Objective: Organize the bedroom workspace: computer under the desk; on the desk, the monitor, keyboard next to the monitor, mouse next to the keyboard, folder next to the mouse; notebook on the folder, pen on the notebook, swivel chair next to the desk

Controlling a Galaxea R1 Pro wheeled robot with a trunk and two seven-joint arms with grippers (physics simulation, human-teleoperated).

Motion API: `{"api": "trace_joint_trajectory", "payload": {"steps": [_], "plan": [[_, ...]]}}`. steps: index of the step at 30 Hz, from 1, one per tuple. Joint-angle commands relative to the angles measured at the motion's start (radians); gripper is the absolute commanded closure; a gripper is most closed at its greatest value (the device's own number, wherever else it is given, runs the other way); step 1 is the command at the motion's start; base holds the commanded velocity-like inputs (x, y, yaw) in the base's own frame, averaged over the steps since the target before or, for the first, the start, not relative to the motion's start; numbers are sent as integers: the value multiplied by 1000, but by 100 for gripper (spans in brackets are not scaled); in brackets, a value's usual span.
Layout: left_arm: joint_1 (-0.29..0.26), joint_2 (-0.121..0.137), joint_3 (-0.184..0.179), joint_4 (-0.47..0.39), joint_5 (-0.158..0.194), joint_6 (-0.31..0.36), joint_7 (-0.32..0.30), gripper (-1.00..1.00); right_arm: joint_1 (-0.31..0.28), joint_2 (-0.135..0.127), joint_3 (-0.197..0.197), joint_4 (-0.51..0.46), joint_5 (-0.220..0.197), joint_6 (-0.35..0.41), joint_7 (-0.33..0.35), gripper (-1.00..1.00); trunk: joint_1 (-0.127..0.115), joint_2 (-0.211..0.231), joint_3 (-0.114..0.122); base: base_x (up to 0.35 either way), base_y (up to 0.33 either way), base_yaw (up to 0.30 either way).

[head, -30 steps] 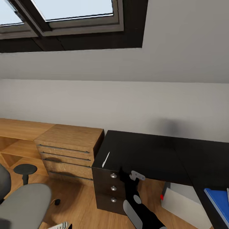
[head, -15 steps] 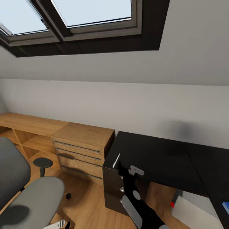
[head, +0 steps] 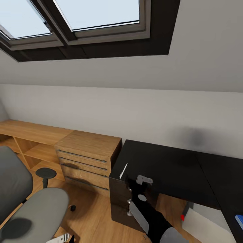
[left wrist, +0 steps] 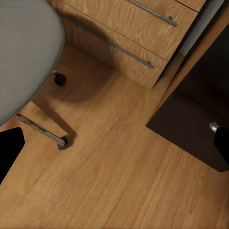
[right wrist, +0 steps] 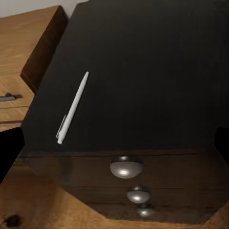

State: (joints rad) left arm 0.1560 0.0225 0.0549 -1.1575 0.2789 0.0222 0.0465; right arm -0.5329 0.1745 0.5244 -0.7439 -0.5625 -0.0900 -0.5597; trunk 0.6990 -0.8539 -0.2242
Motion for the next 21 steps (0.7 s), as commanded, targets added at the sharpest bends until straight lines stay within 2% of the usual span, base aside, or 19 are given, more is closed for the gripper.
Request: {"api": "trace_joint_trajectory", "payload": {"steps": [1,3,6,10,16,21], "plan": [[0,0,-1,-2,9,2,4,-100,-40,0,5,2,-3,140,-96,-100,0,-1,-1,0,0,0],[0,0,-1,-2,9,2,4,-100,-61,0,6,-2,10,224,-146,-100,0,-1,-1,0,0,0],[0,0,-1,-2,9,2,4,-100,-76,0,6,-5,29,262,-184,-100,0,-1,-1,0,0,0],[0,1,-1,-2,9,0,4,-100,-83,0,8,-5,42,262,-205,-100,0,-1,-1,0,0,0],[0,2,0,-2,9,-1,4,-100,-84,0,10,-1,52,216,-215,-100,0,-1,-1,0,0,0],[0,2,0,-2,9,-1,4,-100,-84,0,10,0,52,223,-220,-100,0,-1,-1,0,0,0]]}}
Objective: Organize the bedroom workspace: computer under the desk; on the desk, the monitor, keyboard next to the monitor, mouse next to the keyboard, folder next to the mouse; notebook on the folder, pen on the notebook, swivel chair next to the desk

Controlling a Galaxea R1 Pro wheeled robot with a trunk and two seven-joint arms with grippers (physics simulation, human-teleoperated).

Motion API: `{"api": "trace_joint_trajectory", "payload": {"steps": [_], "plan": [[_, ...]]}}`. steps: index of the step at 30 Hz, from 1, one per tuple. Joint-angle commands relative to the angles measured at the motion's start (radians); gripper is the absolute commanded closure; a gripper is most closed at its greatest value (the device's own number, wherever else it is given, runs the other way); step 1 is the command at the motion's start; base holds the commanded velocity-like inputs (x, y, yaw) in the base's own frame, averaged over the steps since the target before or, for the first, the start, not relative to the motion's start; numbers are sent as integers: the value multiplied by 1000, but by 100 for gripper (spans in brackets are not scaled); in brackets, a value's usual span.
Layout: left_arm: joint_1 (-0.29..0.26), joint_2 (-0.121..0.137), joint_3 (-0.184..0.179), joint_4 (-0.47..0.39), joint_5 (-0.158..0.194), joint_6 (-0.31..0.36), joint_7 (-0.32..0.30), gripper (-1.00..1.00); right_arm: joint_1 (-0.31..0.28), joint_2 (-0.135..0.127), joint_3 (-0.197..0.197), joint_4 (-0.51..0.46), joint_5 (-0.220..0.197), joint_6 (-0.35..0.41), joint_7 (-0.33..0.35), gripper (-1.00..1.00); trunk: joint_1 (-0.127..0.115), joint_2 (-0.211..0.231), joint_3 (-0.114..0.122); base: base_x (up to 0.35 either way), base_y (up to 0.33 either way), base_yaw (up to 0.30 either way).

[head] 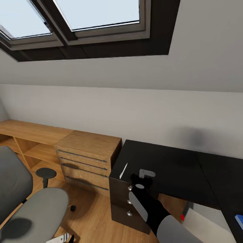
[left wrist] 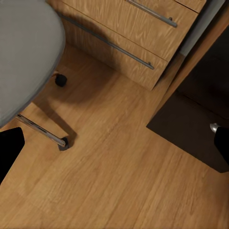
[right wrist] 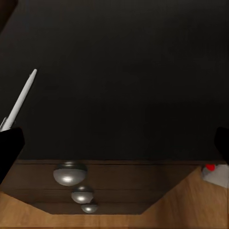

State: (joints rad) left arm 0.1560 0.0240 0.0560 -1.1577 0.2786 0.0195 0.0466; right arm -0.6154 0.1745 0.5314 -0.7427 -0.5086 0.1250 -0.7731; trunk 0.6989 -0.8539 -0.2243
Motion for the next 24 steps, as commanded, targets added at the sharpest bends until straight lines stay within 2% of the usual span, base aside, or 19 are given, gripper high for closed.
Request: {"api": "trace_joint_trajectory", "payload": {"steps": [1,3,7,9,10,13,17,20,24], "plan": [[0,1,-2,-2,9,2,4,-100,-1,0,3,-1,-1,17,-6,-100,0,-1,-1,0,0,0],[0,1,-1,-2,9,2,4,-100,-1,0,3,0,0,86,5,-100,0,-1,-1,0,0,0],[0,1,-1,-2,8,2,4,-100,-1,0,12,0,10,154,49,-100,0,-1,-1,0,0,0],[0,1,-1,-2,8,2,4,-100,-1,0,37,0,51,173,88,-100,0,-1,-1,0,0,0],[0,1,-1,-2,8,2,4,-100,-1,0,66,0,107,178,109,-100,0,-1,-1,0,0,0],[0,1,-1,-2,8,3,4,-100,-1,0,86,-1,149,179,124,-100,0,-1,-1,0,0,0],[0,1,-1,-2,8,3,4,-100,-1,0,91,-1,158,179,139,-100,0,-1,-1,0,0,0],[0,1,-1,-2,8,4,4,-100,-1,0,93,-1,164,177,181,-100,0,-1,-1,0,0,24],[0,1,-1,-2,8,4,4,-100,-1,0,93,-1,166,177,189,-100,0,-1,-1,0,0,184]]}}
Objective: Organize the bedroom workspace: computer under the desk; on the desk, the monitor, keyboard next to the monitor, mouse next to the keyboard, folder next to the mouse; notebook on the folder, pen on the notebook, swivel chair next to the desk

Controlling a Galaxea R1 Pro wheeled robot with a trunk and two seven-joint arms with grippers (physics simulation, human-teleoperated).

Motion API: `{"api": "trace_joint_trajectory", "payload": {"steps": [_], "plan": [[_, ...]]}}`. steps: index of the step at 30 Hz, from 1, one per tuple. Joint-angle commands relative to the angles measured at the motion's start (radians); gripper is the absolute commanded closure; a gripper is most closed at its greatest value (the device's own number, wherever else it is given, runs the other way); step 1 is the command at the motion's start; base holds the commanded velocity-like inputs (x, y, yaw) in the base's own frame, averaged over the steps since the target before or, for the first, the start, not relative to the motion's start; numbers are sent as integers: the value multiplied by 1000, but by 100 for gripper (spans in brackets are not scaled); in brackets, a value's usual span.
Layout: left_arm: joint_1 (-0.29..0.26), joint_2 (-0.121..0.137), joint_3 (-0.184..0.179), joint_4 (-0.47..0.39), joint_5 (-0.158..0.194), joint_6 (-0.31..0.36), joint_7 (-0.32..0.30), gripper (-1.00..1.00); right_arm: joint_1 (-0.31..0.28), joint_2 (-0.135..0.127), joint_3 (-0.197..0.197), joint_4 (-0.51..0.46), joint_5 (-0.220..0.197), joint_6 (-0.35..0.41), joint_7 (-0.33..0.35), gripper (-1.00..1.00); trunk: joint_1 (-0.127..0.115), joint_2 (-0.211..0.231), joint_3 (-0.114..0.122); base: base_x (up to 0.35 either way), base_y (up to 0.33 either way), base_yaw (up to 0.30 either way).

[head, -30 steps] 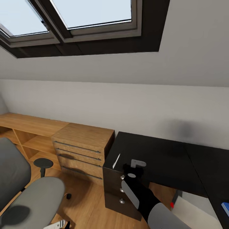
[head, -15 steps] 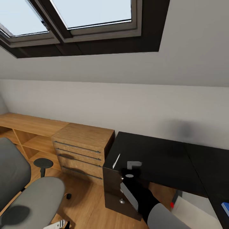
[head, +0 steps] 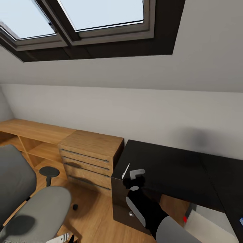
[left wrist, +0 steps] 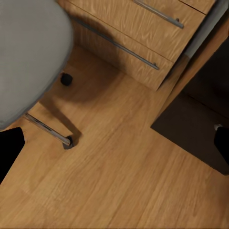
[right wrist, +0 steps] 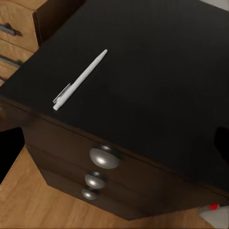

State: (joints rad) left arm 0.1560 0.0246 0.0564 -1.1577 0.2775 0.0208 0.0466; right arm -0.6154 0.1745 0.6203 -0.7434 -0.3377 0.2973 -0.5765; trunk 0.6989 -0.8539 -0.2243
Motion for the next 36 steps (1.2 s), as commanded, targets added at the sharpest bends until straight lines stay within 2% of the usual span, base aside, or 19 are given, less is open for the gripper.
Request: {"api": "trace_joint_trajectory", "payload": {"steps": [1,13,26,29,33,36], "plan": [[0,0,-1,-2,9,2,4,-100,-1,0,4,-1,-5,5,-6,-100,0,-1,-1,0,0,246],[0,0,-1,-1,9,4,4,-100,-1,0,4,-1,-4,5,-4,-100,0,-1,-2,0,0,246],[0,0,-1,1,9,4,4,-100,-1,0,6,1,-3,4,2,-100,0,-1,-3,0,0,22],[0,1,-1,1,9,4,4,-100,-1,0,7,1,-3,-4,38,-100,0,-1,-3,0,0,0],[0,1,-1,1,9,4,4,-100,-1,0,4,-1,-2,-43,58,-100,0,-1,-3,0,0,0],[0,1,-1,1,9,4,4,-100,-1,0,4,-1,-1,-44,58,-100,0,-1,-3,9,0,0]]}}
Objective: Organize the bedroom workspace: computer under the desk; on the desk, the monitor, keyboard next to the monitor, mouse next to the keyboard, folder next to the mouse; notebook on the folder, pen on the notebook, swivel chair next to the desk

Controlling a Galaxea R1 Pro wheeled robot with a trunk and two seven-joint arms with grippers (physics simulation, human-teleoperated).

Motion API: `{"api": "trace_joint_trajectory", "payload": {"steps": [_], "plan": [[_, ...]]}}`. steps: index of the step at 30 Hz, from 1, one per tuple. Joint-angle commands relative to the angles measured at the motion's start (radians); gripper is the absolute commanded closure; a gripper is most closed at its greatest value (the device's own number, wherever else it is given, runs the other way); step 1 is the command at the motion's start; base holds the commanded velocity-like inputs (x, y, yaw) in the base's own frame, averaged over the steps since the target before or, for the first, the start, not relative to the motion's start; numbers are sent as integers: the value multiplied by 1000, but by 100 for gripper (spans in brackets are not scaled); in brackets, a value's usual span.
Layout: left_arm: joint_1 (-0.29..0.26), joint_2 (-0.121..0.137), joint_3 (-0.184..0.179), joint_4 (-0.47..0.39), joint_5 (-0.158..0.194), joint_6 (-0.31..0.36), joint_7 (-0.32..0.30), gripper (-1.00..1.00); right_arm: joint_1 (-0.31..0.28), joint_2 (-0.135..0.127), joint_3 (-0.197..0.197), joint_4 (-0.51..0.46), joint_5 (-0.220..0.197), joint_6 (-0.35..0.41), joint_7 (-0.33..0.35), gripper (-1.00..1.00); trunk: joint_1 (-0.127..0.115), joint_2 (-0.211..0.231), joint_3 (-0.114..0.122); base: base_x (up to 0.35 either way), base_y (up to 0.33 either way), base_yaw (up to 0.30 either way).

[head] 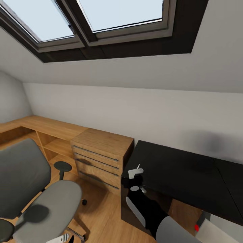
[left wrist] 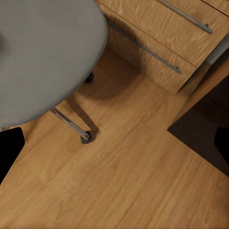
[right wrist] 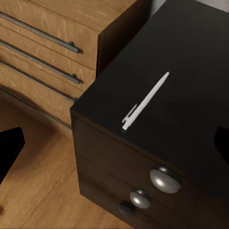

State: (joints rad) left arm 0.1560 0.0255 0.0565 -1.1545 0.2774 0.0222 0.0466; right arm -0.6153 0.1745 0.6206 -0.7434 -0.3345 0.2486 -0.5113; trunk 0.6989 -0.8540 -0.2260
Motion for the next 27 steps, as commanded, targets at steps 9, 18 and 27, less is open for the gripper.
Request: {"api": "trace_joint_trajectory", "payload": {"steps": [9,18,27], "plan": [[0,1,-1,-2,10,3,4,-100,-1,0,4,1,-2,5,-6,-100,0,-1,-1,251,0,0],[0,1,-1,-2,11,2,3,-100,-1,0,-1,7,-7,14,-4,-100,0,-1,-1,93,0,0],[0,2,0,-7,12,5,1,-100,-1,0,-6,7,-10,17,-3,-100,0,-1,-1,158,0,0]]}}
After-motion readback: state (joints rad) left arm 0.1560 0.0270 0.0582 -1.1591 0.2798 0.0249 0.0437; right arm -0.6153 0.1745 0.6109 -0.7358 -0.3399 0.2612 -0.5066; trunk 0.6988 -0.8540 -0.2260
